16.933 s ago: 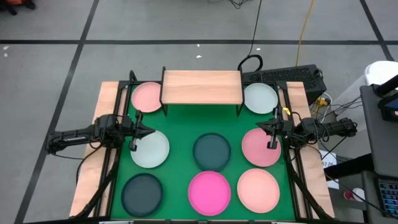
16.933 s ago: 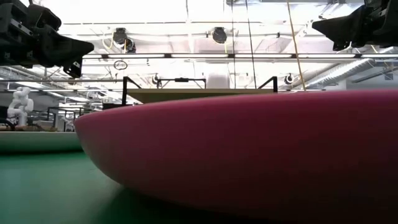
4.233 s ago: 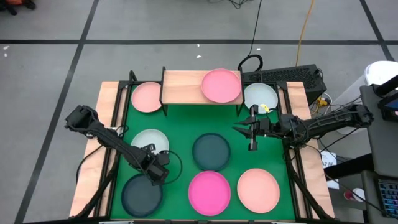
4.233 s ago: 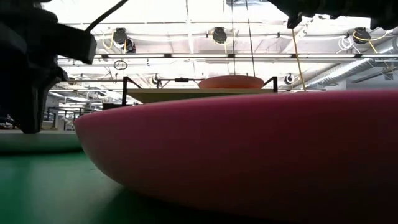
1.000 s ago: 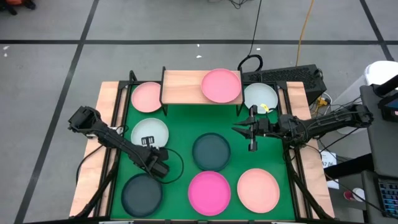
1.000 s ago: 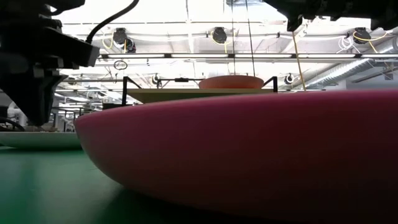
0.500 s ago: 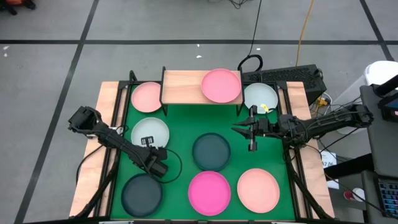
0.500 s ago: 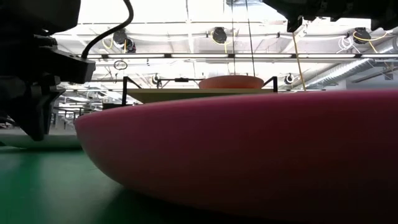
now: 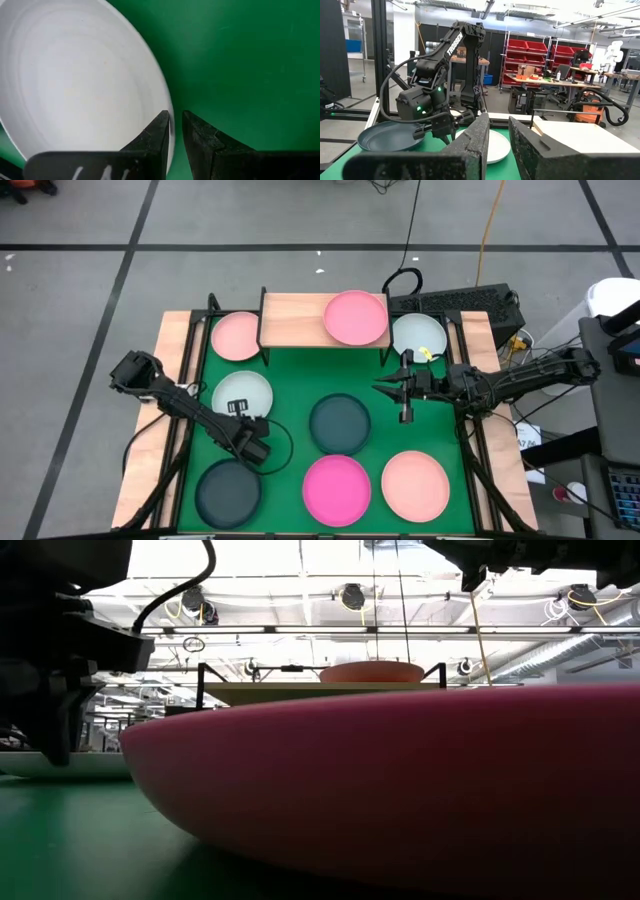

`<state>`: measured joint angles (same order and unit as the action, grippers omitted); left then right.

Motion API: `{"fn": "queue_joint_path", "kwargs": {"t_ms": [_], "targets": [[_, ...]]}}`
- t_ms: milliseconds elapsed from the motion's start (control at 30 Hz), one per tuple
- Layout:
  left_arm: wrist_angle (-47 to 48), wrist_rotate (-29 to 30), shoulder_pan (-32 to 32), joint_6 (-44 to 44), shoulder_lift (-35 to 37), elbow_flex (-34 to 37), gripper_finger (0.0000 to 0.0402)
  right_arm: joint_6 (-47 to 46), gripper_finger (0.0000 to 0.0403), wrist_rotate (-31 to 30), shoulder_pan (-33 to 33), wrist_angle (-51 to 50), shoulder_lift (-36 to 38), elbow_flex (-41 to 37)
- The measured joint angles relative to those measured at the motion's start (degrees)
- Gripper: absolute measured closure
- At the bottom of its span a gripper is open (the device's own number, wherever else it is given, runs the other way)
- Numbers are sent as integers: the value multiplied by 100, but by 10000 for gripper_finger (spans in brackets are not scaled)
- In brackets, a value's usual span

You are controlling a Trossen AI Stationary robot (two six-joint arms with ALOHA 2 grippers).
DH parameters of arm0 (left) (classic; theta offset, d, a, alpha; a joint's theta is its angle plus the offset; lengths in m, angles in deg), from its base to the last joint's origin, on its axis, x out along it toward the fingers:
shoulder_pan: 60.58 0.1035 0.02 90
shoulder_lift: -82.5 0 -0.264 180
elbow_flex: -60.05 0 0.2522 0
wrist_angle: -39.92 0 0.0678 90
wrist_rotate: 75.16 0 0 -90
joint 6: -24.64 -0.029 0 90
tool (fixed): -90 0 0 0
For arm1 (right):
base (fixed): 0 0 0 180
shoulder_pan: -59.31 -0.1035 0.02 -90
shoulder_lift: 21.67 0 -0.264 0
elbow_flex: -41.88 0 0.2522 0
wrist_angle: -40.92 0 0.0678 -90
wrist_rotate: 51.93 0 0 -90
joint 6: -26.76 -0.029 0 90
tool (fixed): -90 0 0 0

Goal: Place and stack plates onto a shelf
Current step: Stack the bottom white plate on top of the light pink plate on the shelf

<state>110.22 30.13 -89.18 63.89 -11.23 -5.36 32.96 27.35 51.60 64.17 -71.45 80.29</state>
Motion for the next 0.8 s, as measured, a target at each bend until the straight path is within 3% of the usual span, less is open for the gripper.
{"fn": "queue_joint_path", "kwargs": {"t_ms": [133,300,467,633,800], "targets": [[-18,-7,2,103,1,134,344,0,342,2,-1,-2,0,0],[-28,-43,2,141,-1,152,388,0,342,2,1,-2,0,0],[97,-48,0,26,-1,119,392,0,342,0,-1,-2,0,0],[917,75,-4,36,-1,-490,392,0,342,-10,-1,0,0,0],[1726,905,-77,-379,-1,-1519,392,2,342,-15,0,2,0,0]]}}
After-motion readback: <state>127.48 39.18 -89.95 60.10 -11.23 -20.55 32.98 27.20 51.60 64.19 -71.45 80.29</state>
